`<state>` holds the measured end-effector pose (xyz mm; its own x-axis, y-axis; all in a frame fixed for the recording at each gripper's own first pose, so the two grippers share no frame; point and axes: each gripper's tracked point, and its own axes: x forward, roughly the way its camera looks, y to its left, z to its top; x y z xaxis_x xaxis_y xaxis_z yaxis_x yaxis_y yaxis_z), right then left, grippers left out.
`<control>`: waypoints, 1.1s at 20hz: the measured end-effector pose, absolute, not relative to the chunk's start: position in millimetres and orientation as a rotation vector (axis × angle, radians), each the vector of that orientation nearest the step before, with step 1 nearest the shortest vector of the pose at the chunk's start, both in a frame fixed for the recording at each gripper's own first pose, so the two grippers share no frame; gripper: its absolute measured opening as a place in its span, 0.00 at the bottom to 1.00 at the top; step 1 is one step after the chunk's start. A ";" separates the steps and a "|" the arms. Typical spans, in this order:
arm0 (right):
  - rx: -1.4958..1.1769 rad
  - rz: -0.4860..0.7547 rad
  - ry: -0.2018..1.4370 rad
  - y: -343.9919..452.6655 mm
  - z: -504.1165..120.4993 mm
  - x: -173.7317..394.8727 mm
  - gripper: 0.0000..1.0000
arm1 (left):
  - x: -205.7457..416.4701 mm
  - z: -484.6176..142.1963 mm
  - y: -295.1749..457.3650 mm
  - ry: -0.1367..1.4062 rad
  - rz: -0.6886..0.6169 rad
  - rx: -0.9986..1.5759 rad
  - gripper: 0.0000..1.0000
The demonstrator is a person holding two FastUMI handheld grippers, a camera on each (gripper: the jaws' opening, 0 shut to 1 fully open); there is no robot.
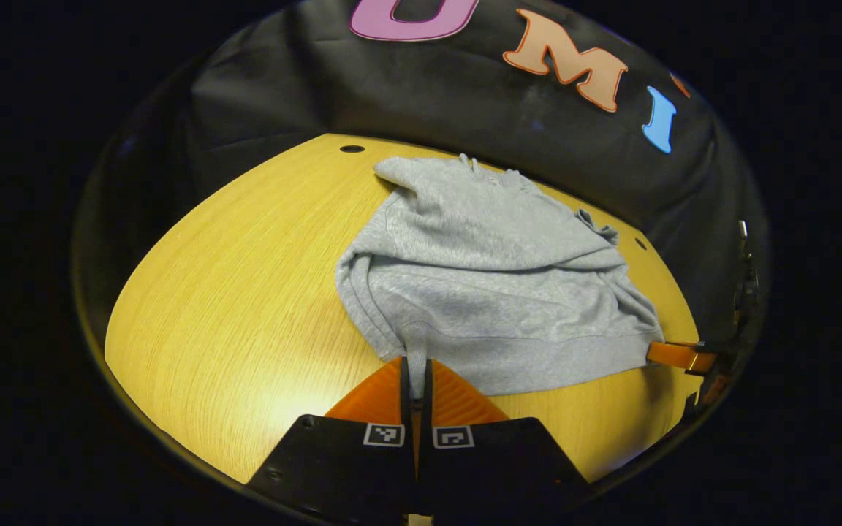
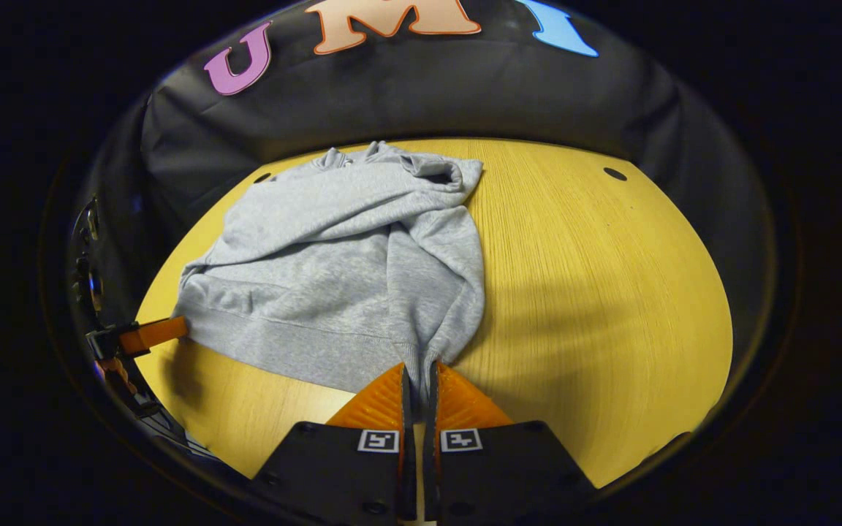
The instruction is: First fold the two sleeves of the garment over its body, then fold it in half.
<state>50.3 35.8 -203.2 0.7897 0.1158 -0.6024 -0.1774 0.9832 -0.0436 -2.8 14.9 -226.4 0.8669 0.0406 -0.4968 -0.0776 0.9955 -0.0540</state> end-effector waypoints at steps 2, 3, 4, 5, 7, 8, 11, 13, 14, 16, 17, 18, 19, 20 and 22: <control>-0.057 0.177 0.610 43.4 -186.2 57.9 0.06 | 5.8 -202.9 7.7 0.471 0.054 -0.102 0.00; -0.038 0.184 0.592 46.6 -177.6 63.3 0.06 | 11.9 -189.9 4.6 0.443 0.046 -0.113 0.00; -0.030 0.189 0.575 50.5 -170.1 70.2 0.06 | 17.7 -179.6 1.9 0.420 0.041 -0.122 0.00; -0.027 0.193 0.557 53.9 -162.6 78.3 0.06 | 25.3 -167.1 -0.4 0.400 0.034 -0.134 0.00; -0.037 0.202 0.532 59.0 -150.6 92.7 0.06 | 43.3 -148.3 -6.1 0.361 0.022 -0.153 0.00; -0.042 0.207 0.522 62.2 -145.5 101.8 0.06 | 52.5 -141.0 -7.0 0.347 0.019 -0.156 0.00; -0.034 0.197 0.503 66.2 -132.2 130.8 0.06 | 79.1 -123.1 -10.9 0.328 0.010 -0.126 0.00; -0.023 0.182 0.519 65.1 -131.2 150.0 0.06 | 99.2 -114.5 -13.5 0.320 0.002 -0.100 0.00; -0.022 0.176 0.527 65.0 -131.4 160.1 0.06 | 109.2 -111.6 -15.0 0.318 0.001 -0.096 0.00; -0.034 0.165 0.543 65.0 -132.7 177.0 0.06 | 131.2 -107.7 -15.7 0.318 0.007 -0.107 0.00; -0.034 0.159 0.548 65.7 -131.5 184.1 0.06 | 143.4 -106.7 -15.0 0.321 0.014 -0.114 0.00; -0.032 0.159 0.555 67.6 -129.6 190.5 0.06 | 153.5 -107.4 -12.2 0.325 0.027 -0.114 0.00; -0.033 0.158 0.555 66.4 -124.5 190.5 0.06 | 160.6 -109.9 -9.6 0.344 0.040 -0.112 0.00; -0.029 0.153 0.560 66.3 -122.1 197.8 0.06 | 168.4 -112.7 -8.1 0.354 0.048 -0.108 0.00; -0.007 0.141 0.581 66.7 -124.7 213.3 0.06 | 177.3 -120.1 -5.2 0.387 0.070 -0.093 0.00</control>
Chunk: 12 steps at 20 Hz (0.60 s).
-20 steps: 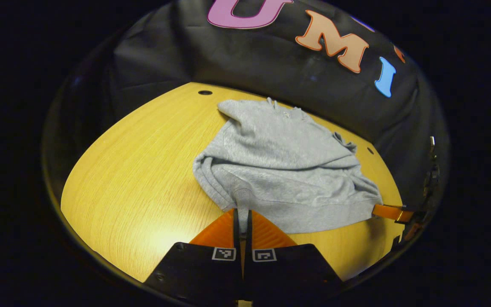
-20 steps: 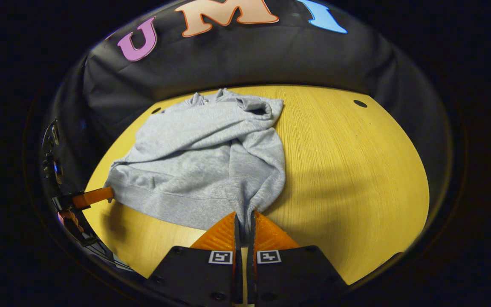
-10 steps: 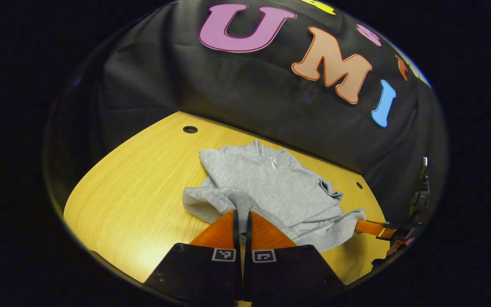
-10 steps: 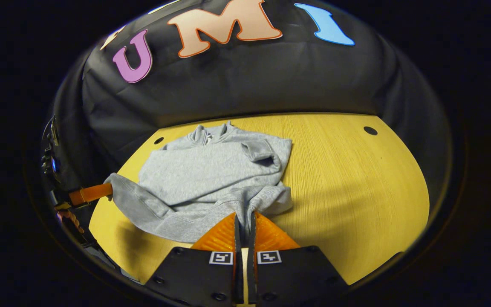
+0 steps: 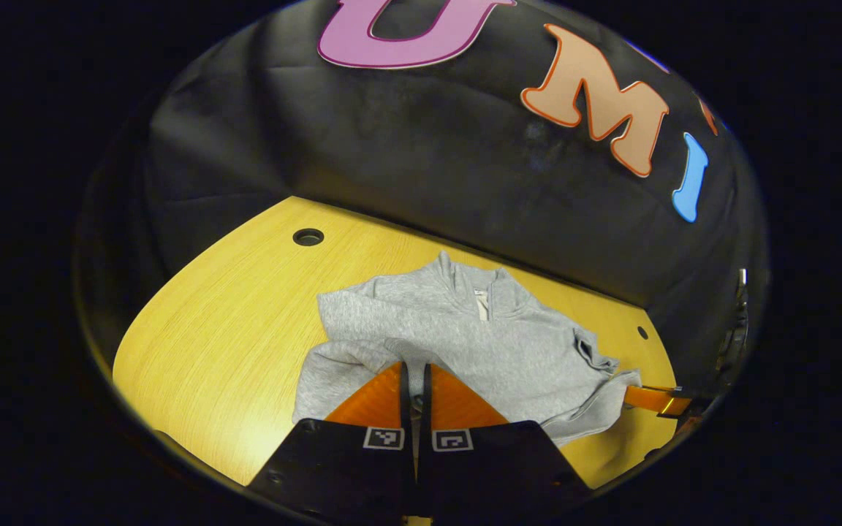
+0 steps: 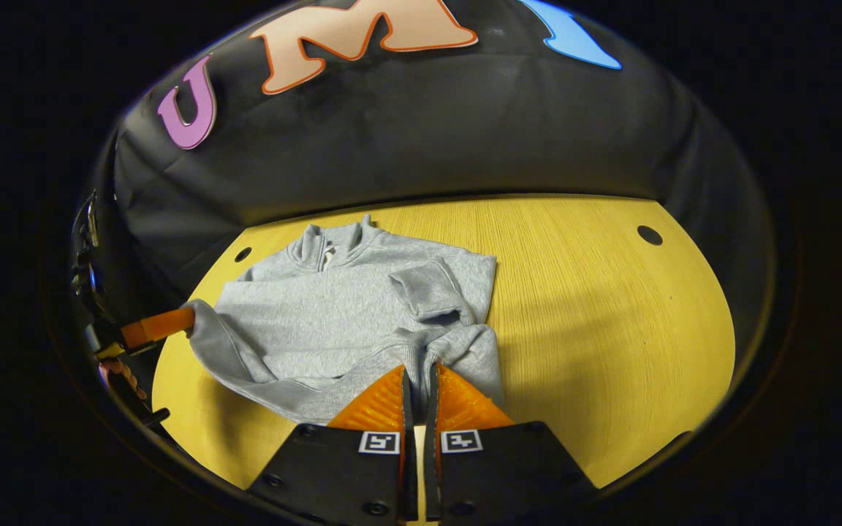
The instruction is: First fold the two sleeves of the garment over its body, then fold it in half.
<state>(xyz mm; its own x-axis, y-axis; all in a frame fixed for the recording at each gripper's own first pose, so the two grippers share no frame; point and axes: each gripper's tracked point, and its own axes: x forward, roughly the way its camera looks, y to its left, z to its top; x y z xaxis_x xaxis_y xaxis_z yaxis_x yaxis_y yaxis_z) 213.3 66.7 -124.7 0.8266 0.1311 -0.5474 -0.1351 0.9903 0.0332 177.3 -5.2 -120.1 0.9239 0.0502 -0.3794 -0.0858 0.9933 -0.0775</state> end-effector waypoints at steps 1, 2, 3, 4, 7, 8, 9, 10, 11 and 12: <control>0.002 0.141 0.600 65.5 -127.8 216.5 0.06 | 182.1 -125.3 -4.2 0.406 0.083 -0.086 0.00; 0.014 0.140 0.619 65.0 -131.2 218.4 0.06 | 187.1 -129.4 -2.4 0.421 0.097 -0.080 0.00; 0.030 0.140 0.633 63.3 -133.2 217.9 0.06 | 189.6 -134.3 -1.5 0.437 0.108 -0.077 0.00; 0.049 0.143 0.642 63.7 -133.7 217.4 0.06 | 191.8 -139.8 -0.7 0.446 0.114 -0.073 0.00; 0.059 0.160 0.640 60.6 -131.9 220.2 0.13 | 199.4 -146.9 0.7 0.461 0.124 -0.049 0.04; 0.062 0.170 0.631 61.1 -128.3 221.6 0.17 | 203.1 -148.1 2.3 0.458 0.122 -0.042 0.07; 0.066 0.170 0.619 60.1 -127.5 223.4 0.19 | 205.5 -146.5 3.8 0.452 0.118 -0.038 0.13; 0.076 0.171 0.603 60.9 -125.8 227.4 0.28 | 207.1 -146.2 1.9 0.448 0.108 -0.039 0.16; 0.092 0.173 0.585 62.1 -121.2 227.5 0.43 | 205.6 -142.9 -0.6 0.441 0.103 -0.038 0.22; 0.110 0.175 0.565 63.2 -116.5 230.8 0.58 | 204.3 -137.3 0.6 0.426 0.114 -0.026 0.34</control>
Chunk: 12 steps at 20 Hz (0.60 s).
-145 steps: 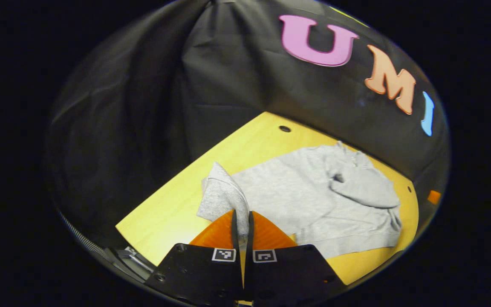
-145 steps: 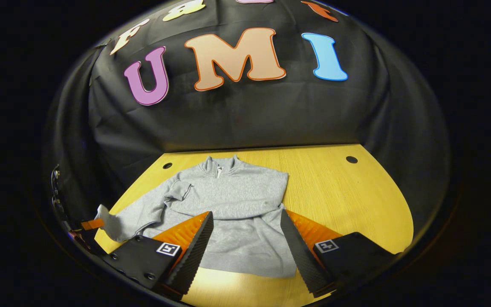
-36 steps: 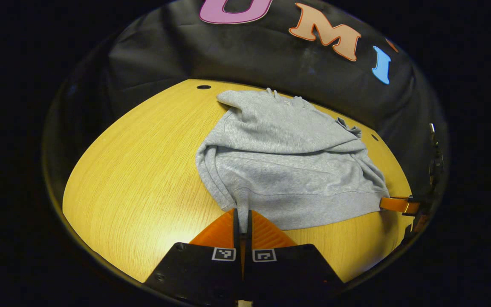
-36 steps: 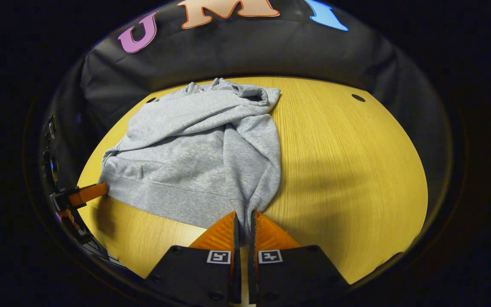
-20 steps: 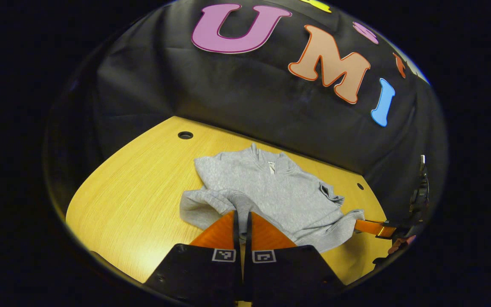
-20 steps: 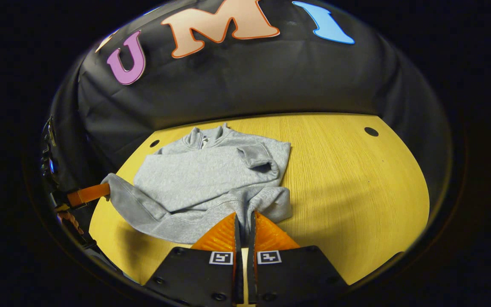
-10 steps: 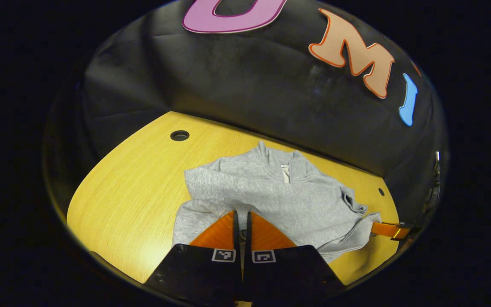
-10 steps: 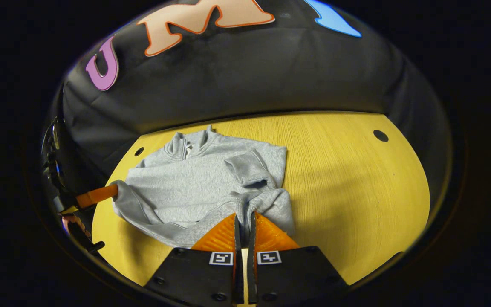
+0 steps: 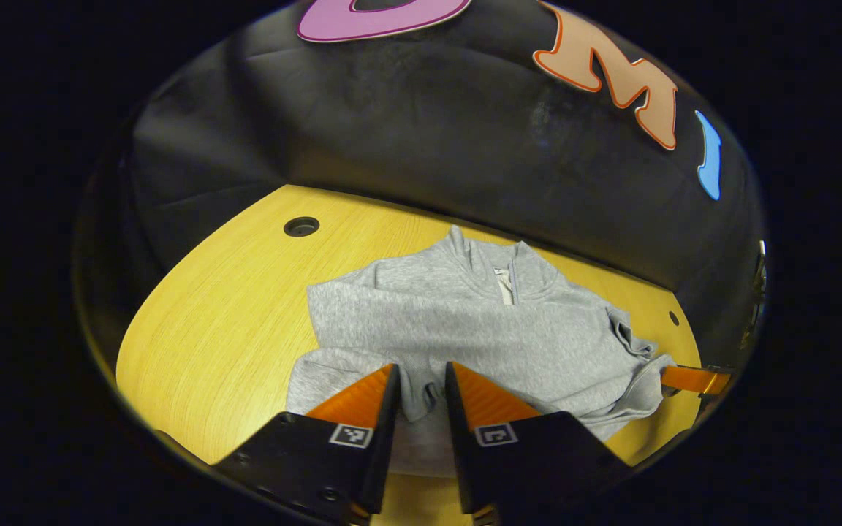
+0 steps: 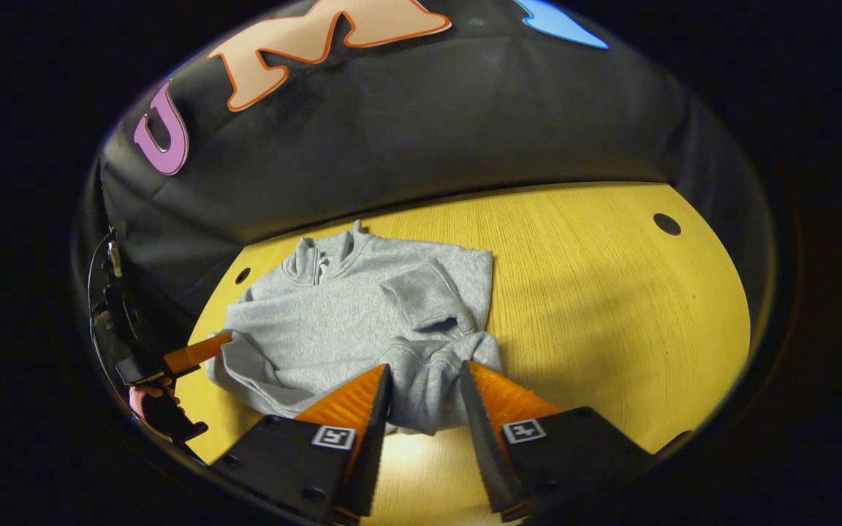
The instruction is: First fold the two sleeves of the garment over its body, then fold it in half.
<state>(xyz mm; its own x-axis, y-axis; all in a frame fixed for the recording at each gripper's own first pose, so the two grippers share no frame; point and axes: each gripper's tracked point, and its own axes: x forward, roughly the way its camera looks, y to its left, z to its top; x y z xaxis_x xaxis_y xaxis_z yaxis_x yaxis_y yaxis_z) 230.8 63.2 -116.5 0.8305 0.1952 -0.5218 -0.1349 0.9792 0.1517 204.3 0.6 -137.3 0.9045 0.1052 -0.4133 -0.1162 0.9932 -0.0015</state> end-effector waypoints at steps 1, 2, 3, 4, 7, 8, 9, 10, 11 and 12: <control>0.130 0.177 0.541 62.3 -109.3 232.2 0.72 | 204.8 -130.0 5.9 0.406 0.139 -0.002 0.43; 0.152 0.179 0.519 63.4 -103.3 235.5 0.79 | 203.8 -120.0 11.6 0.378 0.165 0.031 0.65; 0.170 0.177 0.499 64.9 -99.2 238.1 0.82 | 204.6 -109.8 17.9 0.349 0.188 0.066 0.71; 0.180 0.176 0.476 63.0 -88.7 236.6 0.91 | 202.7 -99.7 23.0 0.328 0.206 0.094 0.82; 0.164 0.185 0.387 67.0 -70.4 238.2 0.98 | 196.6 -71.5 18.8 0.258 0.190 0.113 0.94; 0.150 0.184 0.359 66.8 -61.3 236.1 0.98 | 192.9 -61.6 15.5 0.230 0.179 0.105 0.93; 0.133 0.185 0.332 66.9 -52.8 231.2 0.98 | 186.9 -51.8 11.9 0.206 0.170 0.097 0.93; 0.114 0.186 0.310 67.1 -43.9 224.5 0.98 | 179.2 -41.8 8.3 0.183 0.161 0.093 0.93; 0.092 0.188 0.286 67.4 -35.7 215.6 0.98 | 170.0 -30.5 3.8 0.159 0.153 0.091 0.93; 0.064 0.192 0.257 68.1 -25.4 207.2 0.94 | 160.3 -20.6 -0.2 0.139 0.143 0.090 0.93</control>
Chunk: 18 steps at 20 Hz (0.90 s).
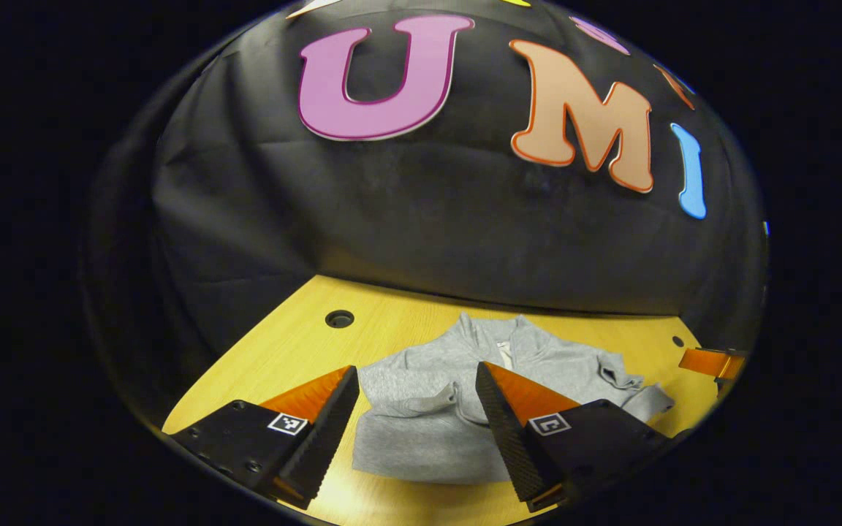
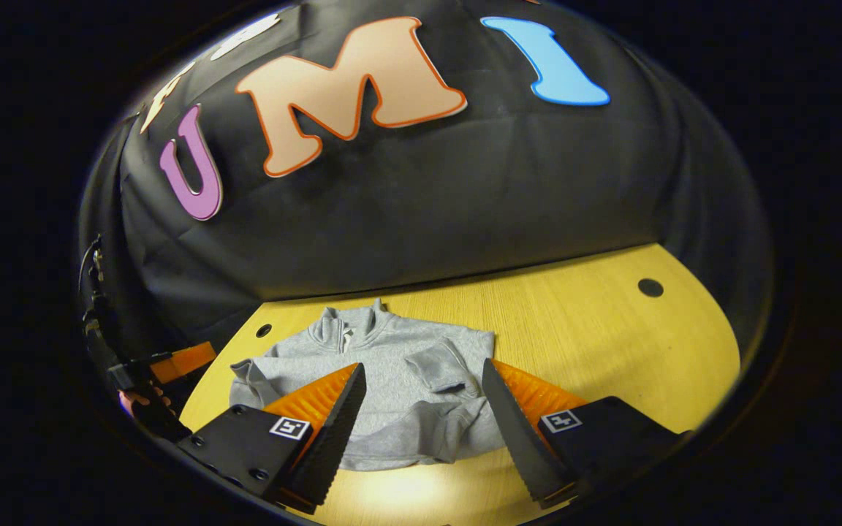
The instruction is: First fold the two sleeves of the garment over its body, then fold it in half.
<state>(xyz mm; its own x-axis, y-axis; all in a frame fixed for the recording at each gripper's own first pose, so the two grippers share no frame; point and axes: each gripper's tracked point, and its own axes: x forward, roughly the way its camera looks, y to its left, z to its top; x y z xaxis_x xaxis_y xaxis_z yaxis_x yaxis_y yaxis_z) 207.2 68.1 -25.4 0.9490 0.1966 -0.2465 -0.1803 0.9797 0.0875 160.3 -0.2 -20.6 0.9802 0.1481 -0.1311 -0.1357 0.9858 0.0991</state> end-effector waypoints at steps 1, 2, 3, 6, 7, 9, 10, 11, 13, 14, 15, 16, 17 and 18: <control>0.033 0.193 0.223 68.3 -13.7 196.1 0.98 | 149.1 -10.3 -4.2 0.119 0.133 0.088 0.93; 0.005 0.200 0.188 71.1 -1.3 183.8 0.98 | 137.6 -2.6 -7.8 0.102 0.124 0.083 0.93; -0.018 0.206 0.158 74.9 9.4 170.0 0.98 | 126.2 4.5 -11.7 0.088 0.115 0.073 0.93; -0.055 0.220 0.086 85.7 33.1 124.5 0.95 | 91.5 14.7 -17.4 0.072 0.097 0.067 0.94; -0.063 0.221 0.064 87.6 37.4 110.4 0.98 | 80.6 17.4 -16.6 0.064 0.101 0.068 0.94; -0.084 0.212 0.027 88.6 41.5 83.1 0.98 | 65.9 18.1 -20.7 0.049 0.090 0.051 0.93; -0.095 0.204 0.013 88.4 41.1 70.8 0.98 | 61.5 11.1 -21.3 0.061 0.078 0.036 0.93; -0.109 0.199 0.004 88.6 39.1 59.6 0.98 | 52.8 6.2 -22.2 0.070 0.070 0.027 0.93; -0.122 0.192 0.016 90.8 28.9 38.0 0.98 | 40.1 -5.9 -24.2 0.095 0.049 0.031 0.93; -0.118 0.192 0.028 93.2 24.0 26.4 0.96 | 34.3 -14.6 -24.8 0.120 0.036 0.040 0.93; -0.109 0.191 0.025 94.9 21.5 17.6 0.99 | 29.5 -21.1 -25.4 0.137 0.022 0.050 0.93; -0.100 0.189 0.019 96.7 19.2 9.4 0.99 | 26.1 -27.1 -25.5 0.149 0.010 0.062 0.94; -0.098 0.183 0.017 96.4 15.7 1.7 0.99 | 23.1 -32.3 -26.5 0.163 -0.004 0.077 0.94; -0.100 0.169 0.020 93.5 12.1 -3.2 0.98 | 21.7 -37.2 -26.6 0.175 -0.014 0.088 0.94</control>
<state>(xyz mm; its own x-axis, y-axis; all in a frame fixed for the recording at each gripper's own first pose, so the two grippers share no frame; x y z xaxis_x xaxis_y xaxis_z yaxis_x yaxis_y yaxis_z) -3.2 93.5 12.1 0.9855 0.1673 -0.0284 -0.1693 0.9807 -0.0976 21.7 -26.6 -37.2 0.9846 -0.0059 -0.1748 0.0213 0.9960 0.0866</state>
